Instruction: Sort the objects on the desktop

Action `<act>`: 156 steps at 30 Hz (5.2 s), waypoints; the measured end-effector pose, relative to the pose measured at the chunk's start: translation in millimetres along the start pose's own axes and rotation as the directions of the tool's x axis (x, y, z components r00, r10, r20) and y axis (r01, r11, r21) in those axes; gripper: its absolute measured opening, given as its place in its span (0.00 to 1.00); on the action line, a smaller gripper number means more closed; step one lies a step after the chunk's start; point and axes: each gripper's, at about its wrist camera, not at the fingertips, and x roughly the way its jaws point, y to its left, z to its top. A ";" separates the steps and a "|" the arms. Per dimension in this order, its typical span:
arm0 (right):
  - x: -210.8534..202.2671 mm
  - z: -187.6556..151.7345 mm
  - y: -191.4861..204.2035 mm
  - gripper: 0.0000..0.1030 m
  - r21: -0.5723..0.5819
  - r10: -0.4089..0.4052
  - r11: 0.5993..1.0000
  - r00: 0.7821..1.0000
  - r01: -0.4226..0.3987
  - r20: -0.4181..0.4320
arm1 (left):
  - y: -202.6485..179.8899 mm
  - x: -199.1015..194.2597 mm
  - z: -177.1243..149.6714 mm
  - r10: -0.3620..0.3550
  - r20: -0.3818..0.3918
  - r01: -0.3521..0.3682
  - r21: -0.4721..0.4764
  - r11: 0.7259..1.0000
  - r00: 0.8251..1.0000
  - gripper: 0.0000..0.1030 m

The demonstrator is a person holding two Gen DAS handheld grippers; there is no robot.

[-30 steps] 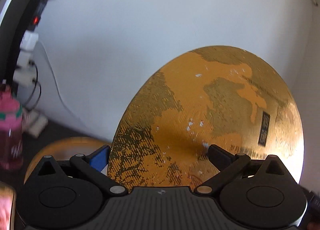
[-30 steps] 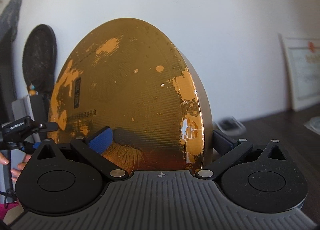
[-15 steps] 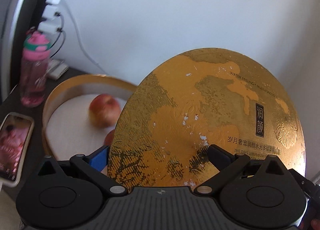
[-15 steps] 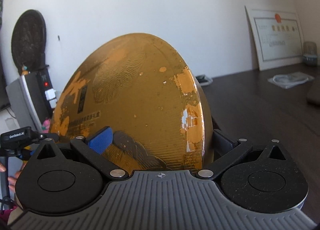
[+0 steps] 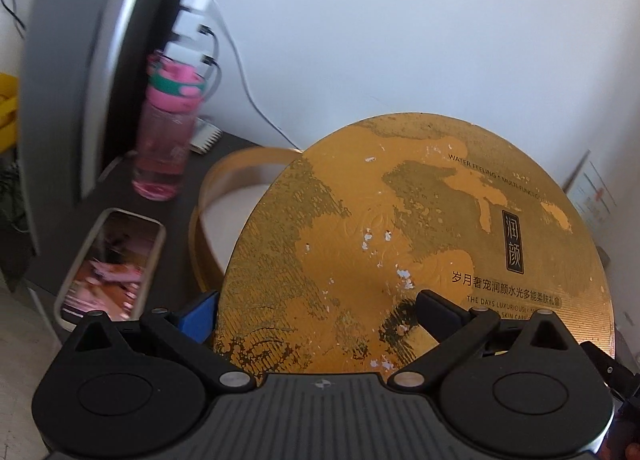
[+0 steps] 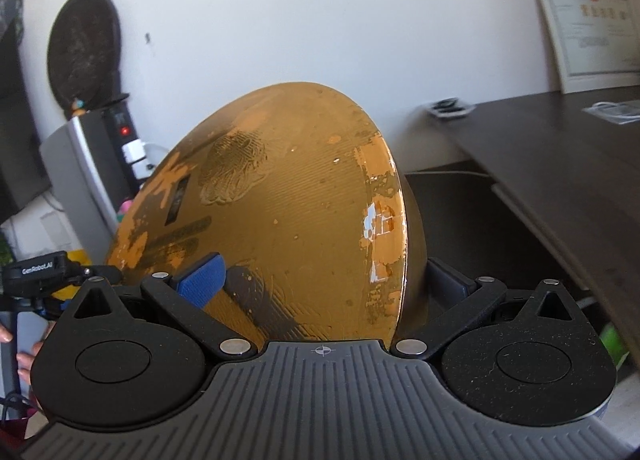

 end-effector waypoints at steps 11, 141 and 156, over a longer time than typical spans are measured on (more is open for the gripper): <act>54.4 7.2 20.4 1.00 0.015 0.103 0.995 0.994 -0.103 -0.026 | 24.6 2.9 29.8 0.076 0.050 -0.075 -0.018 0.997 0.996 0.98; 199.1 71.6 7.4 1.00 0.251 -0.059 0.961 0.974 0.114 -0.218 | -7.9 66.5 100.2 0.170 0.102 -0.186 0.172 0.967 0.980 0.99; 101.7 30.4 90.5 1.00 0.039 -0.034 0.998 0.979 0.042 -0.201 | -21.0 28.3 47.3 0.148 0.041 -0.153 0.299 0.942 0.988 0.99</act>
